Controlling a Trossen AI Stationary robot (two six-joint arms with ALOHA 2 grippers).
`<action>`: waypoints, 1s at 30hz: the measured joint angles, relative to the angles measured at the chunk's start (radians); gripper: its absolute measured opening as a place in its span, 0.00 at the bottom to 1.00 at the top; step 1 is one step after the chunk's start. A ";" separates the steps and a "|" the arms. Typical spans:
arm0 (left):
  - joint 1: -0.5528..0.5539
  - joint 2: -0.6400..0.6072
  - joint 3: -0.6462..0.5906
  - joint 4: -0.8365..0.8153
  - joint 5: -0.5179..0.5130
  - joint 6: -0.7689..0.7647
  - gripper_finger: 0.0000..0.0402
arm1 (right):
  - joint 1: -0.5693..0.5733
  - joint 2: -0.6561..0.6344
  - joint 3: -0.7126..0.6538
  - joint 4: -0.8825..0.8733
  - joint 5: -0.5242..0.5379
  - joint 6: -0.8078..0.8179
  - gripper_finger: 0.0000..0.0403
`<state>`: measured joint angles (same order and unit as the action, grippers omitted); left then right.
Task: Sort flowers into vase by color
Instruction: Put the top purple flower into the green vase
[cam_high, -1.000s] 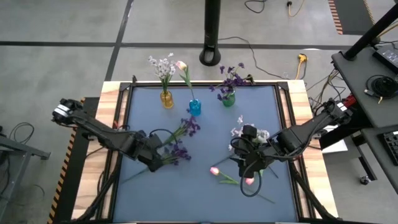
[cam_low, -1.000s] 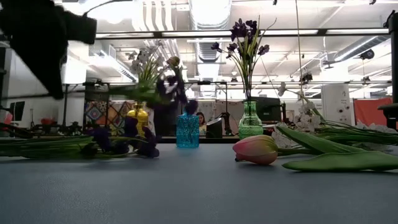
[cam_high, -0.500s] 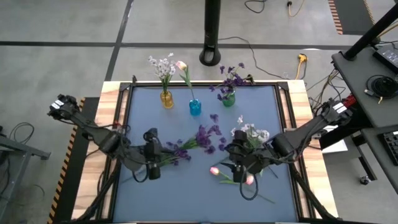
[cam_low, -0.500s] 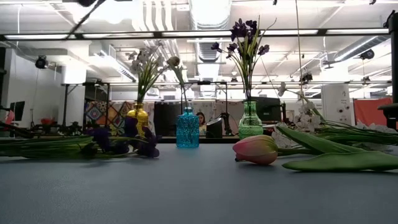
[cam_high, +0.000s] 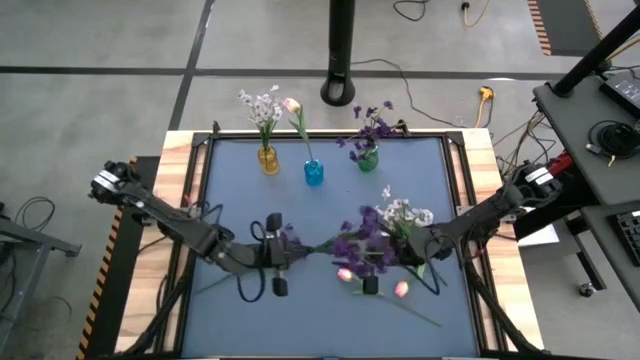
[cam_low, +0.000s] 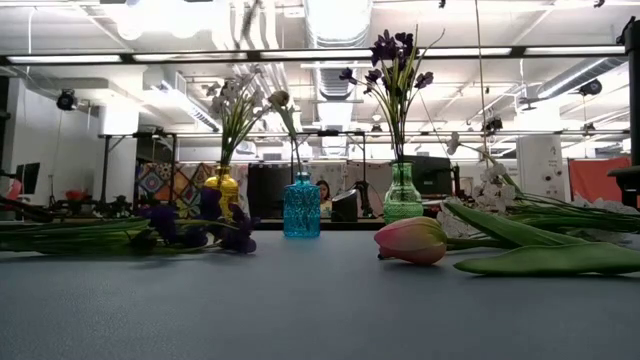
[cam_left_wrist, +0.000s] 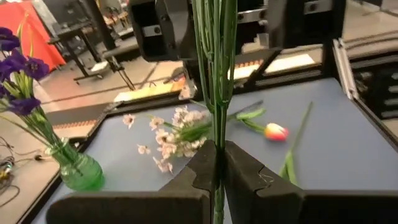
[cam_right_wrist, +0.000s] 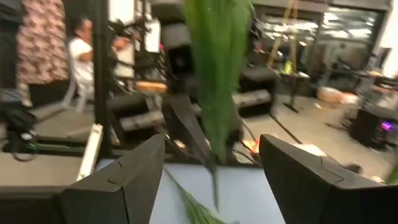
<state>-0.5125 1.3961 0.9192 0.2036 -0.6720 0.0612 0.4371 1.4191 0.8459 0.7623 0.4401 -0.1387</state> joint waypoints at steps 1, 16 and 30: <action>0.008 0.018 0.000 0.031 0.000 0.007 0.01 | -0.006 0.003 0.001 0.006 -0.003 0.002 0.63; 0.075 0.133 0.000 0.211 0.001 0.035 0.01 | -0.033 0.017 0.006 0.035 0.006 -0.013 0.42; 0.076 0.128 0.000 0.204 0.002 0.009 0.17 | -0.043 0.016 0.010 0.033 0.006 -0.019 0.04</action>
<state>-0.4366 1.5238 0.9192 0.4074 -0.6704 0.0706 0.3939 1.4353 0.8555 0.7948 0.4461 -0.1577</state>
